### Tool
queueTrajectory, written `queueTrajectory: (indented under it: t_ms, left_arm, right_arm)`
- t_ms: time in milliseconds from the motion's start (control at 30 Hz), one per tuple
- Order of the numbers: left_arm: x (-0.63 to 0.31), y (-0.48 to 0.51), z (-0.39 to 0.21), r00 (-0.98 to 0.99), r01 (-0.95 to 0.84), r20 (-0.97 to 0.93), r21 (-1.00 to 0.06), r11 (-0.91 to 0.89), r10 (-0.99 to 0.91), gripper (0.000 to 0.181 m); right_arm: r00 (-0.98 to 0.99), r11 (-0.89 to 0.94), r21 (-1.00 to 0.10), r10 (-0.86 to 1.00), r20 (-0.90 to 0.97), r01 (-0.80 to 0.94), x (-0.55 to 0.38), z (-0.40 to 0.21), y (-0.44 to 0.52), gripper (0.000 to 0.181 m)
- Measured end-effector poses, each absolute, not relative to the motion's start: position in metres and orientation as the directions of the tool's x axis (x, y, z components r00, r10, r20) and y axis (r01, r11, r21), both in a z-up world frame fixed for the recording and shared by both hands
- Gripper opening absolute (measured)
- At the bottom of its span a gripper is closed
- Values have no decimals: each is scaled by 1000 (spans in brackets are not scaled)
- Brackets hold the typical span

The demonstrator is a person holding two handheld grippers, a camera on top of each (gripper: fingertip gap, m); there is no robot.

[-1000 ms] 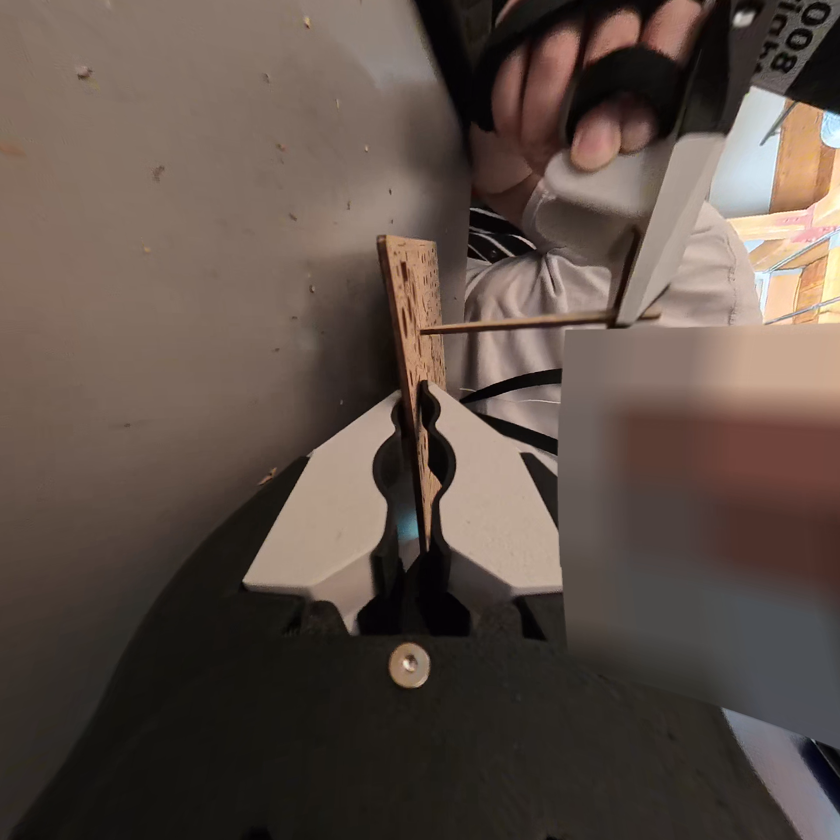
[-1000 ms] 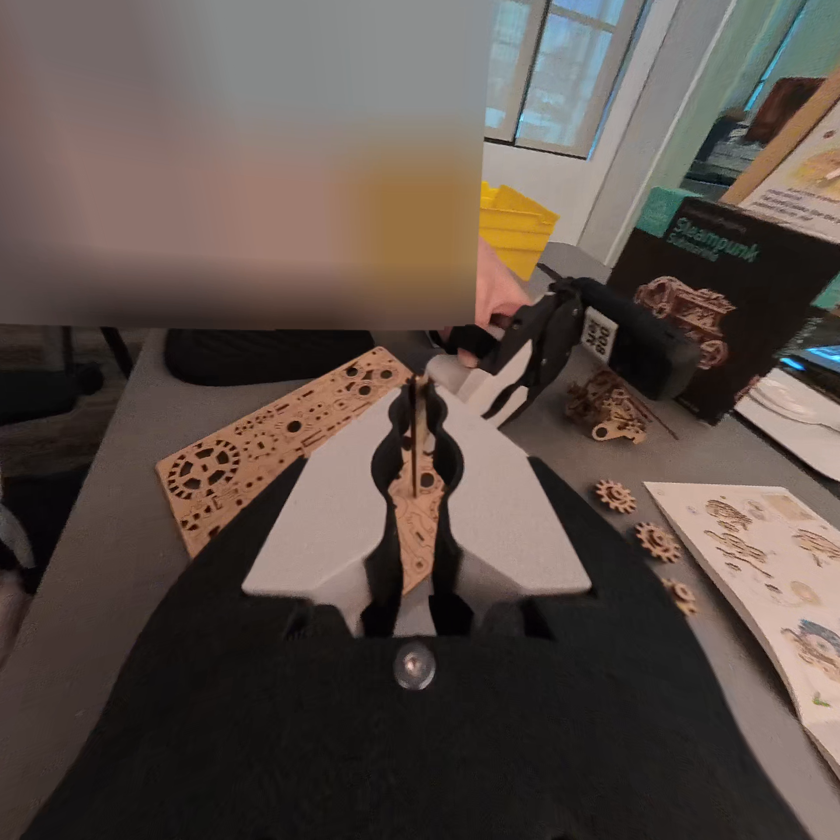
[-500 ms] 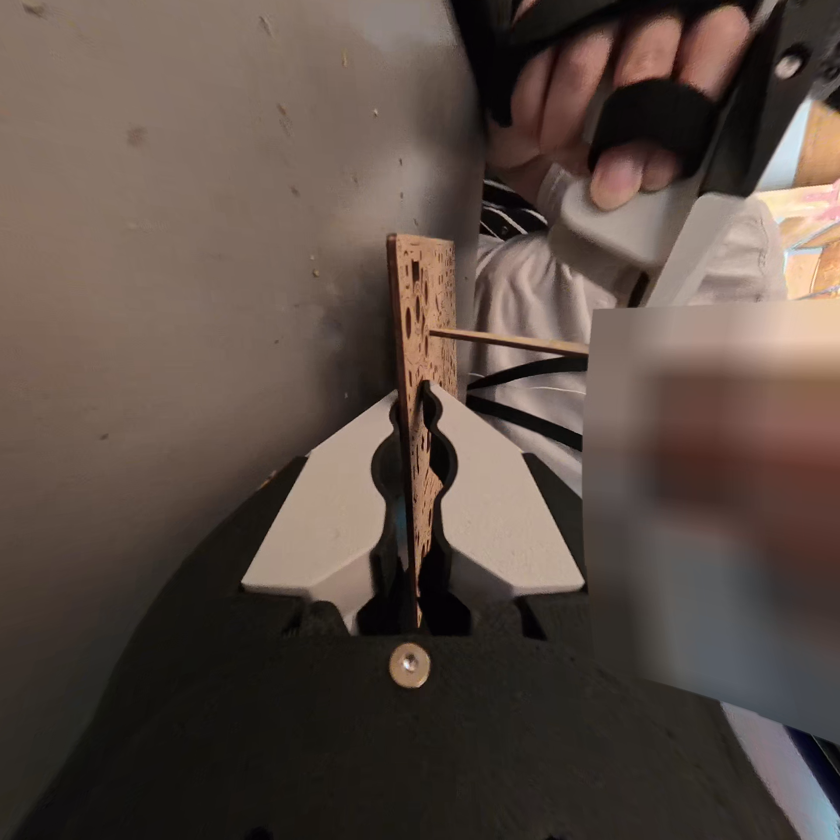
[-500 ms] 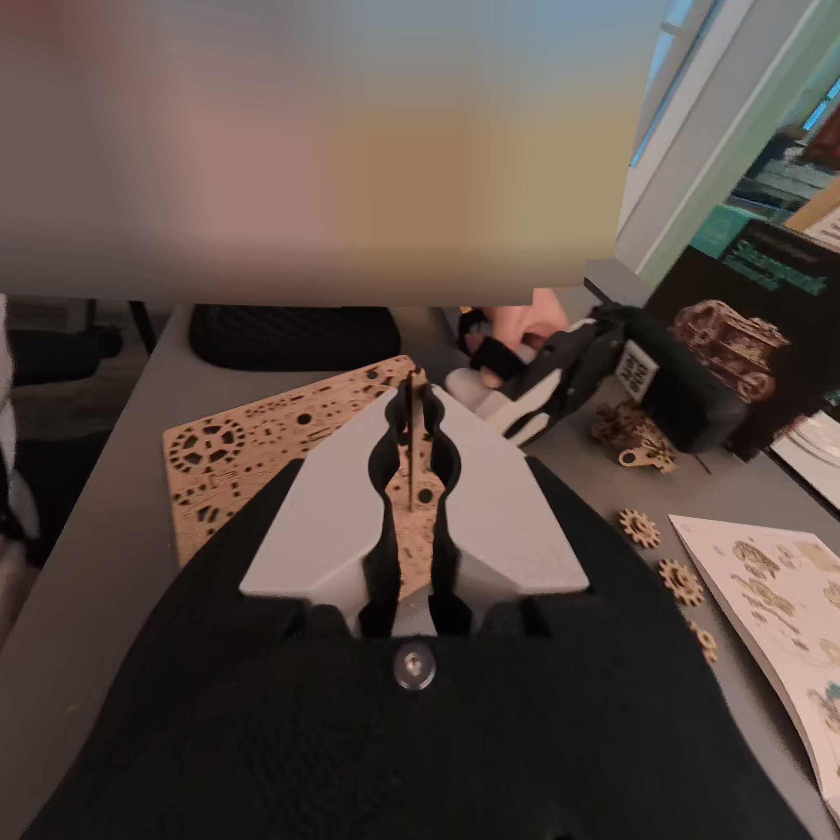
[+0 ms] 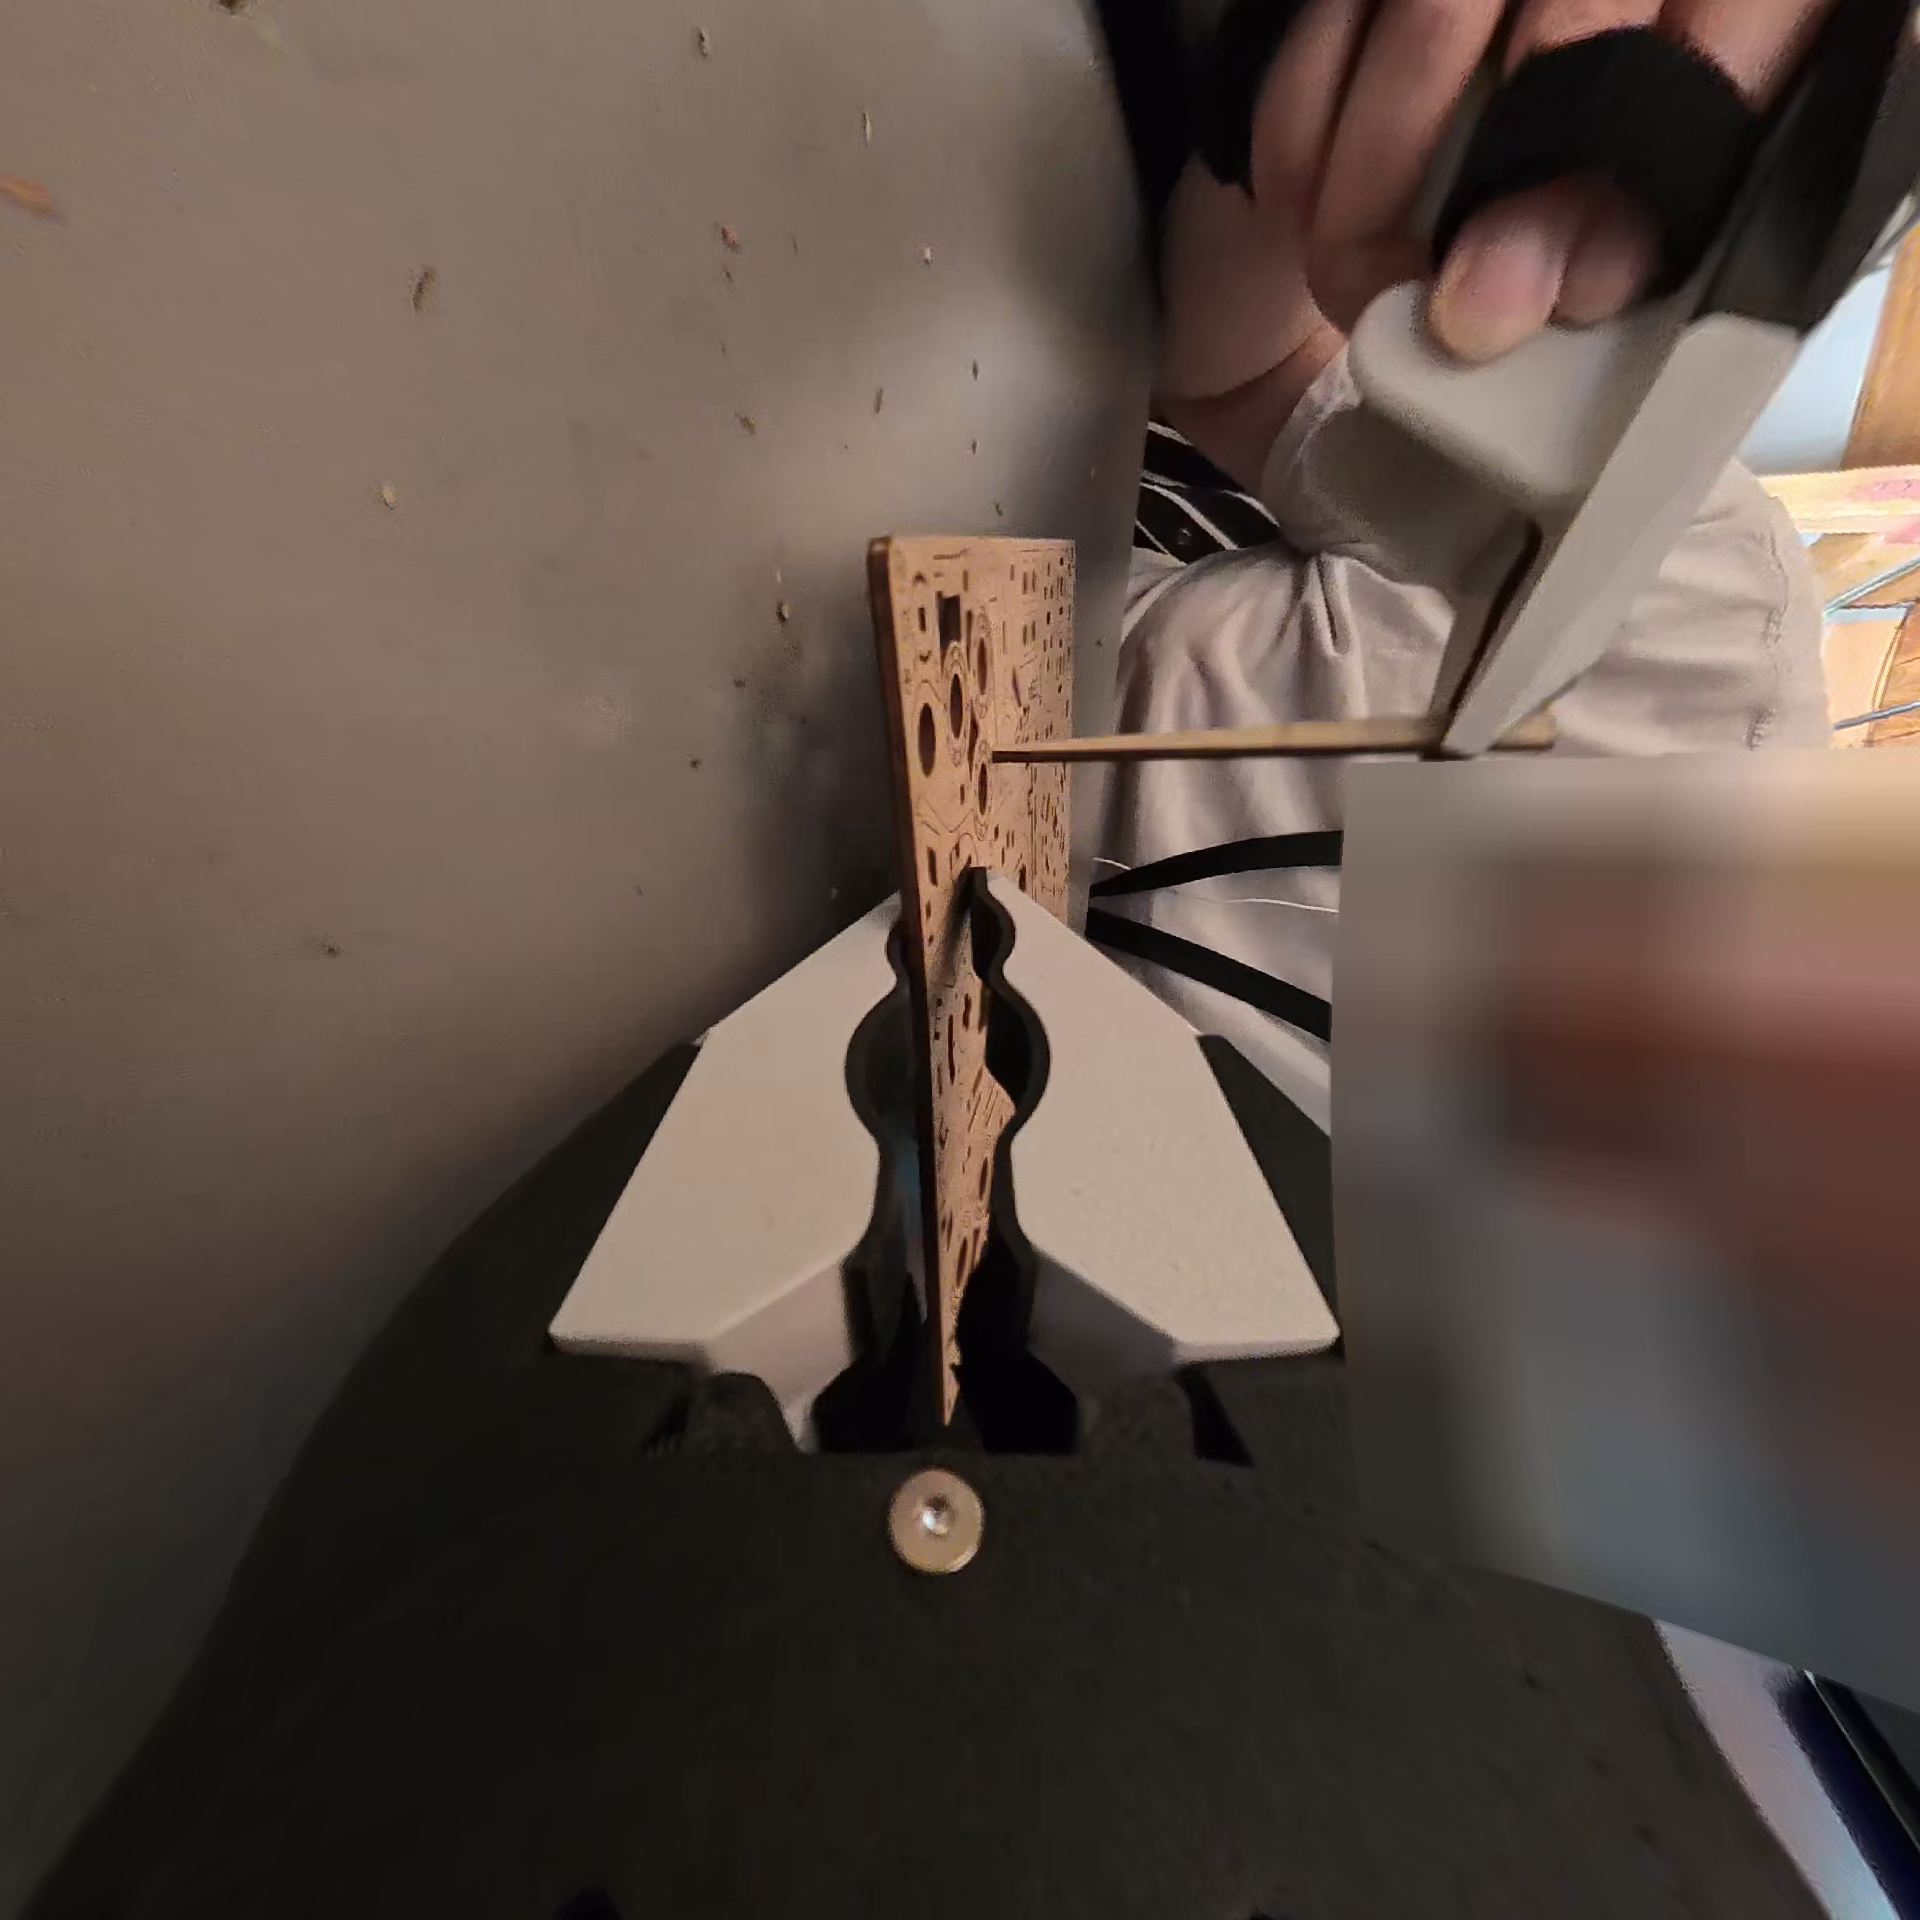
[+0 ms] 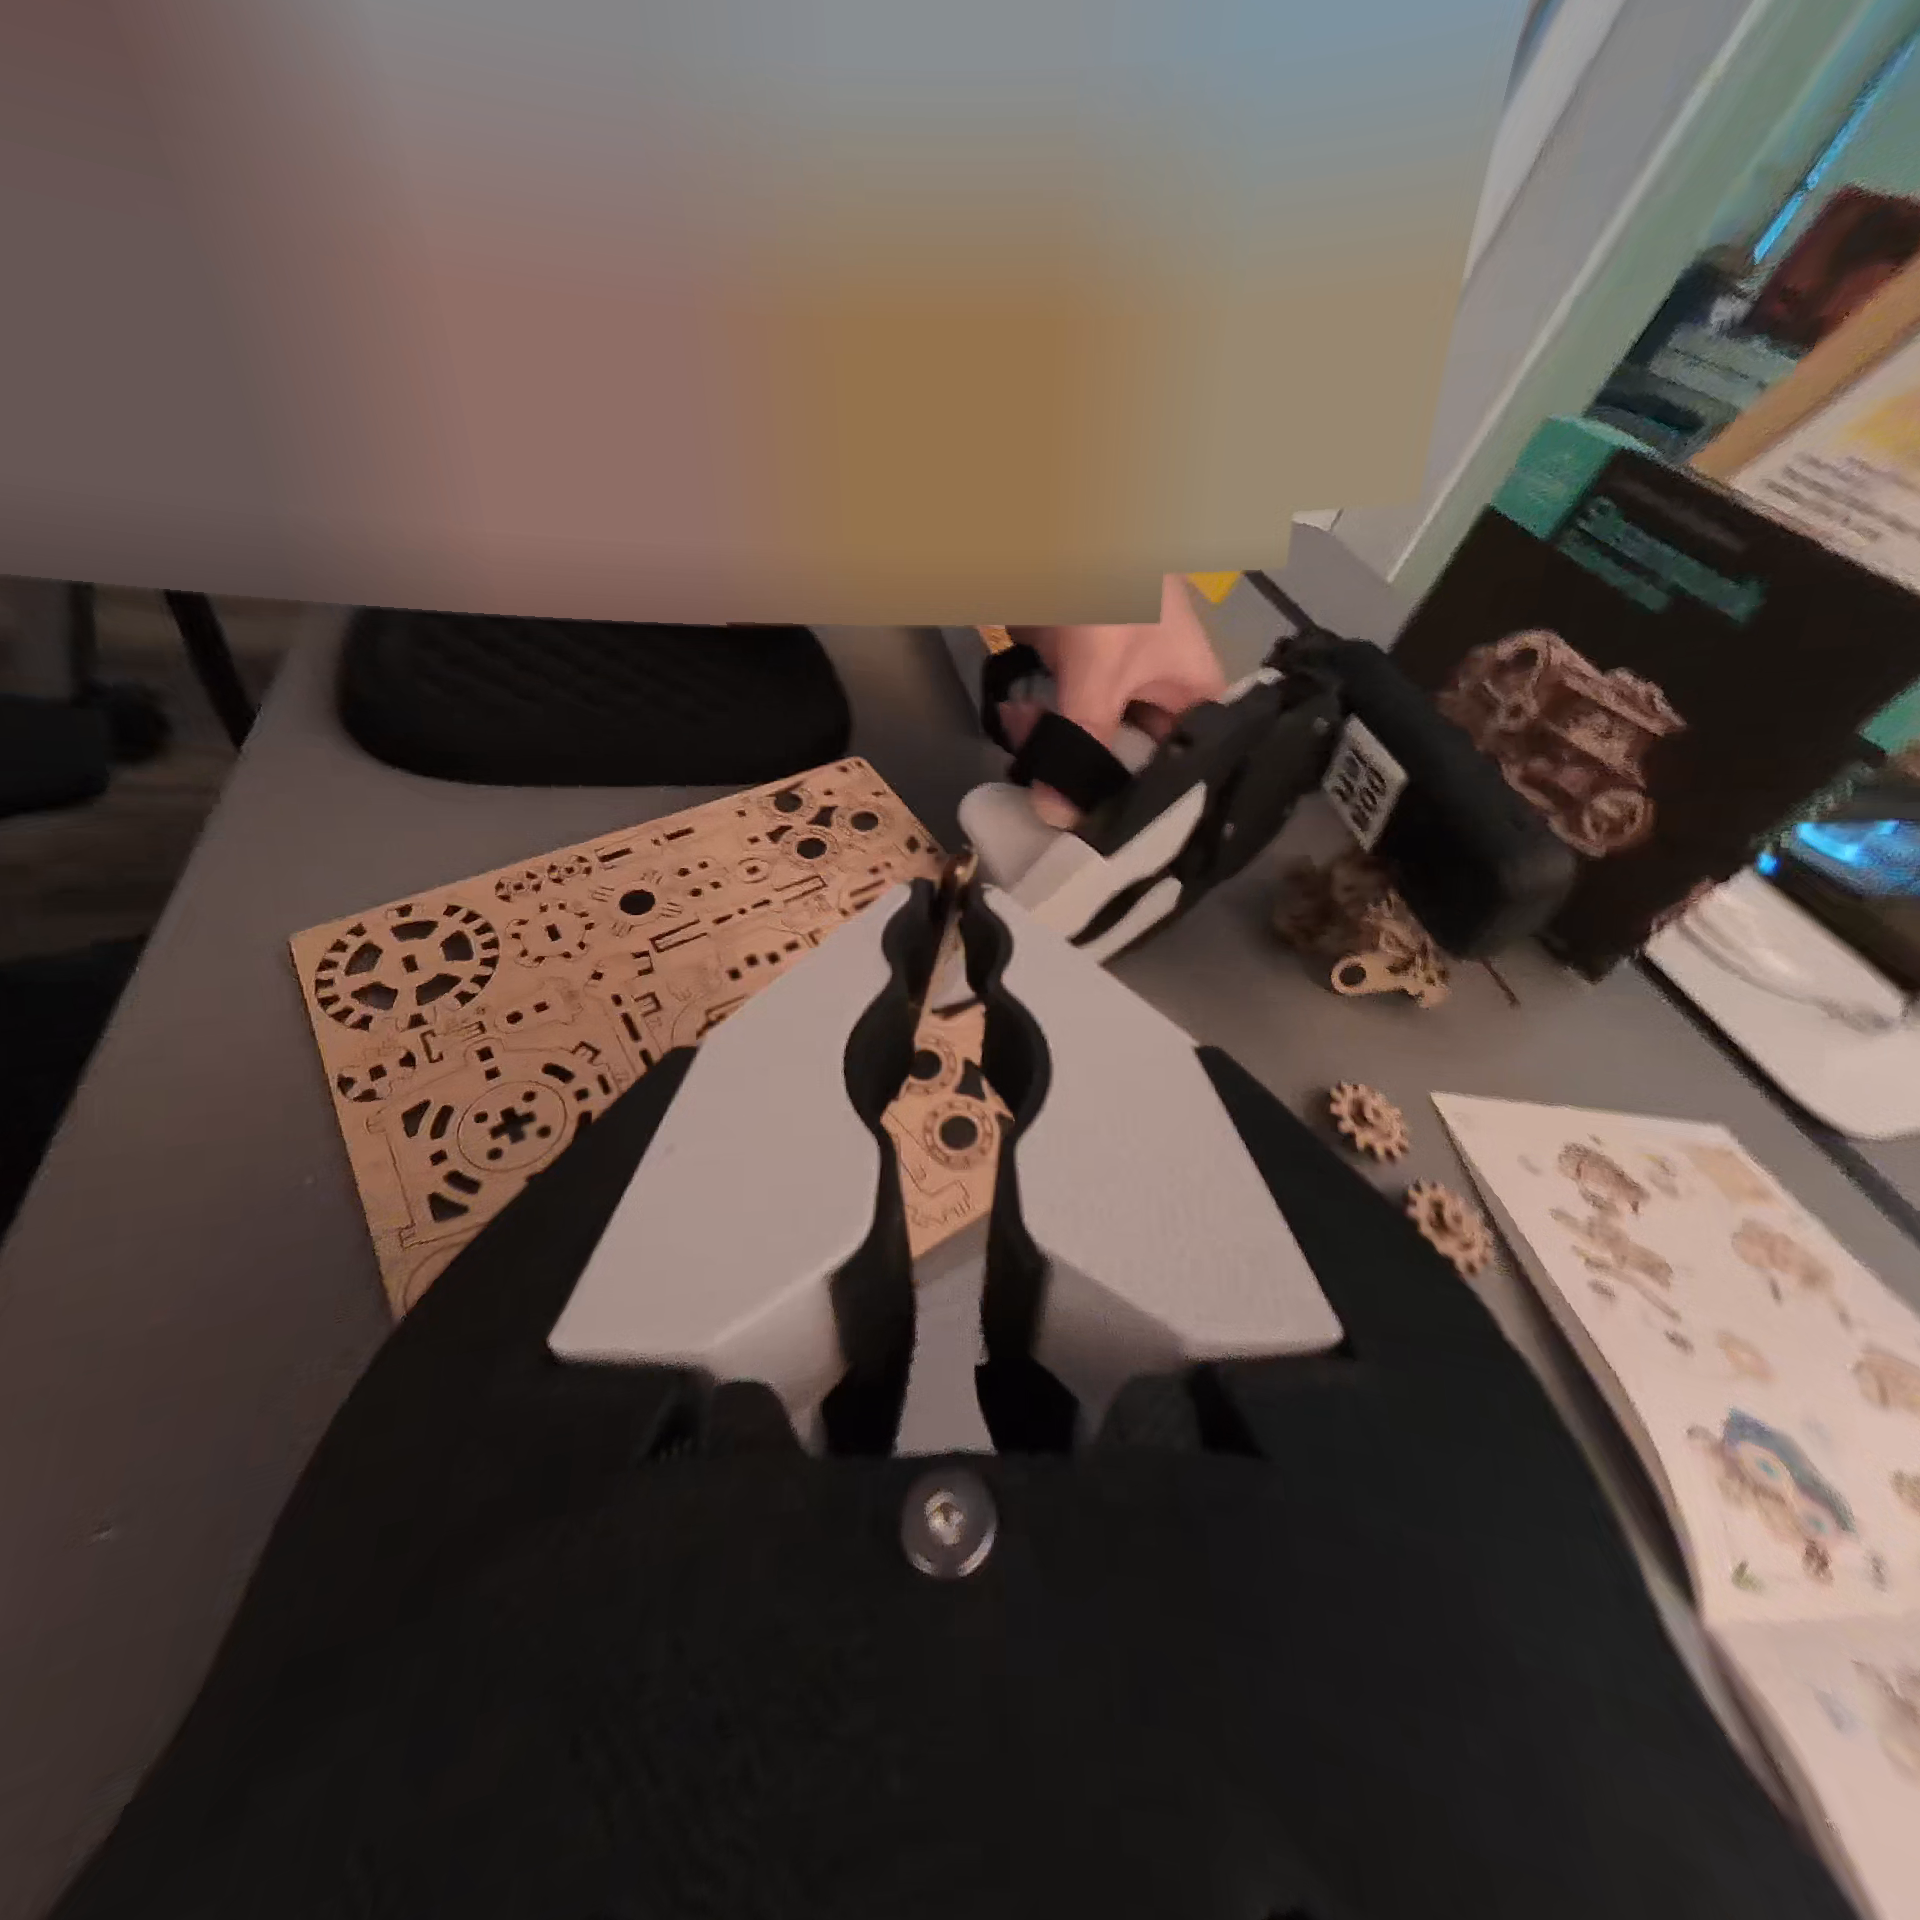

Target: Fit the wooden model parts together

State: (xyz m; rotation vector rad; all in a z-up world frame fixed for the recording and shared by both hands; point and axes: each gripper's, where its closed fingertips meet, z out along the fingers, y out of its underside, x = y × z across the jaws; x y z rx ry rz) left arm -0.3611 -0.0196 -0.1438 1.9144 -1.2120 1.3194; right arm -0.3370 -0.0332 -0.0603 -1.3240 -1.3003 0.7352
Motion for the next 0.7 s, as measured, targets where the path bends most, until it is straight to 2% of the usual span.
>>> queueTrajectory:
  t_ms: [33,200,300,433,567,700]
  left_arm:
    - [-361,-19,-142,120,-879,920,-77,-471,-373,5]
    - [-363,-9,-139,126,-857,920,-87,-508,-371,3]
    - [-362,-19,-141,113,-881,922,-79,-466,-371,5]
    - [-363,-27,-144,105,-901,912,-81,-425,-397,6]
    - [-363,-16,-142,117,-876,918,-85,-476,-380,6]
    - [-362,-14,-149,153,-873,911,-58,-485,-384,6]
  right_arm:
    - [224,147,-956,952,206,255,-331,-60,-30,4]
    - [200,190,-939,947,253,287,-325,-67,-46,5]
    - [163,228,-937,947,277,263,-343,-60,-52,5]
    - [246,129,-950,948,202,285,-344,-60,-23,6]
    - [280,65,-959,949,145,275,-319,-65,-22,3]
    - [198,198,-928,943,269,316,-338,-67,-43,3]
